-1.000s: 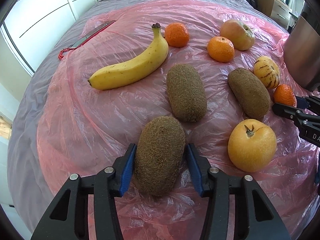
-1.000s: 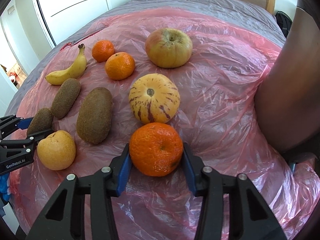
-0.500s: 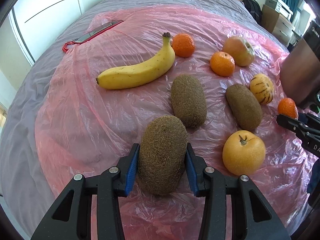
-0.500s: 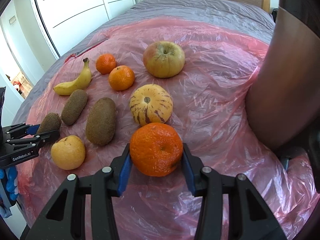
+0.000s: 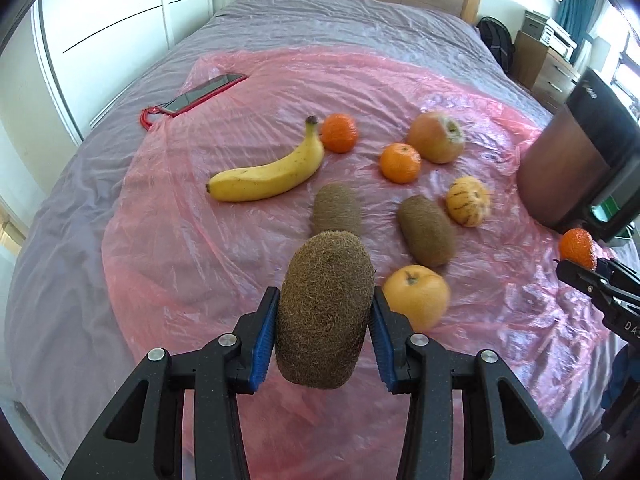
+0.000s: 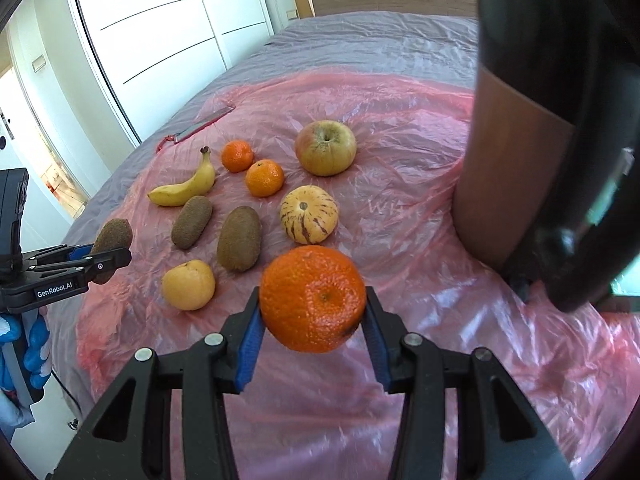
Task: Organize fruits
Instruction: 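Lift the kiwi with the left tool while the right tool lifts the mandarin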
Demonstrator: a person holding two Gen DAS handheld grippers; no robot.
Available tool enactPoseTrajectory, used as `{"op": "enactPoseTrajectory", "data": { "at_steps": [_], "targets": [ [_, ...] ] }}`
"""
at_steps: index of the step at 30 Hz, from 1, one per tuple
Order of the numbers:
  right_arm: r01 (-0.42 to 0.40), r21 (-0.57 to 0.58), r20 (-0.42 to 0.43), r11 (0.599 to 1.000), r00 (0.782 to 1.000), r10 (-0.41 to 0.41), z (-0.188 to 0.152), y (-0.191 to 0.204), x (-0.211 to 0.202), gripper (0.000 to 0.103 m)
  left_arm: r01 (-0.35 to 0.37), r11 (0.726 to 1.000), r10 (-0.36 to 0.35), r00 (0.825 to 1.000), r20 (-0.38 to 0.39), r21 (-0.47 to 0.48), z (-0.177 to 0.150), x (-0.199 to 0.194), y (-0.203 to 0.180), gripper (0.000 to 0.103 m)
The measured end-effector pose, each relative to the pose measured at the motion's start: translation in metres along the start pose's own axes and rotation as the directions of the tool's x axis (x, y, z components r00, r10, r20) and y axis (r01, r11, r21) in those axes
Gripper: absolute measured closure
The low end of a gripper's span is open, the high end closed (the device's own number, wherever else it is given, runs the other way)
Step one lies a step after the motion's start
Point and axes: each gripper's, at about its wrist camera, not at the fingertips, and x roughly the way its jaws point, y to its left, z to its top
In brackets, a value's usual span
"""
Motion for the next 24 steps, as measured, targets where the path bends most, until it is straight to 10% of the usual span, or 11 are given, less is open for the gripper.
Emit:
{"op": "enactPoseTrajectory", "data": {
  "at_steps": [9,24],
  "targets": [
    [0.053,0.076,0.035,0.996,0.998,-0.055,-0.037,-0.041,-0.064,0.065,0.175,0.980,-0.173,0.984,-0.035,0.092,-0.012,-0.031,-0.083,0.065],
    [0.196,0.225,0.114,0.954,0.968,-0.226,-0.065,-0.159,-0.139,0.065,0.346,0.872,-0.340,0.937,-0.081,0.345,-0.004,-0.060,-0.269,0.065]
  ]
}}
